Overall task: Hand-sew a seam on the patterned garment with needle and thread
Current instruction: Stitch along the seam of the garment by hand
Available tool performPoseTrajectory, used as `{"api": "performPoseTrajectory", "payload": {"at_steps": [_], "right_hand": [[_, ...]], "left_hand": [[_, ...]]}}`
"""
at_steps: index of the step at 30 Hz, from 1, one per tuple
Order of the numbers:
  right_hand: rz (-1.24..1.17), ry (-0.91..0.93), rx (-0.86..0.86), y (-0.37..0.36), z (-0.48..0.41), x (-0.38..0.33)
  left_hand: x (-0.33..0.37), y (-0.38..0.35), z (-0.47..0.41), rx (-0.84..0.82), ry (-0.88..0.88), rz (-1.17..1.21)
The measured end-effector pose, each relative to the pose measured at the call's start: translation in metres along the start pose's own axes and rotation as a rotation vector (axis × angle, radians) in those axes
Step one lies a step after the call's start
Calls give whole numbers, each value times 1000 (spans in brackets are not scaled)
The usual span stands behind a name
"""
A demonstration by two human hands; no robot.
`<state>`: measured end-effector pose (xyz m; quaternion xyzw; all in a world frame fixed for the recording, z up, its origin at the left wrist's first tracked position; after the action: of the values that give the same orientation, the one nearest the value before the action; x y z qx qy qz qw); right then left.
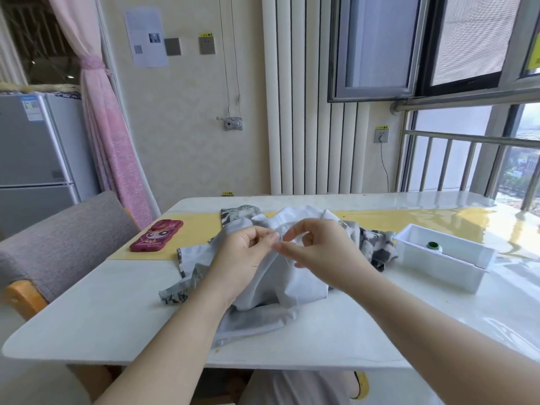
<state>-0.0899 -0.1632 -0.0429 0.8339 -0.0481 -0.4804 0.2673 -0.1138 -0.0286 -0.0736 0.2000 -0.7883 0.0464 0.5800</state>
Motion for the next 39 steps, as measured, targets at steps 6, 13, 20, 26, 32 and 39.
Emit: {"api": "performPoseTrajectory", "payload": {"at_steps": [6,13,20,26,32,39], "right_hand": [[-35,41,33,-4,-3,4],[-686,67,19,11,10,-11],[-1159,-253,-451,-23,30,-22],[-837,-297,-544,-29,40,-3],[-94,53,242,56,-3,20],[-87,-109,56,48,-20,55]], "left_hand": [[-1,3,4,-10,-13,-15],[-10,8,2,47,63,-22],[-9,12,1,87,75,-37],[-8,13,1,71,62,-1],[-7,19,0,35,-28,-13],[-2,14,-3,-12,-104,20]]}}
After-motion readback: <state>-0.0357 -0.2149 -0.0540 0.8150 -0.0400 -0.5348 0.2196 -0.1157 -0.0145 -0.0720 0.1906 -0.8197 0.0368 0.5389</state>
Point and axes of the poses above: each hand's wrist, its own z-axis away from the middle knuckle, its own y-axis out of the back of the hand, x = y × z, the point moved 8 cm from there along -z, towards the middle knuckle, and after that the axes turned 3 degrees about x, right-handed, at the moved point
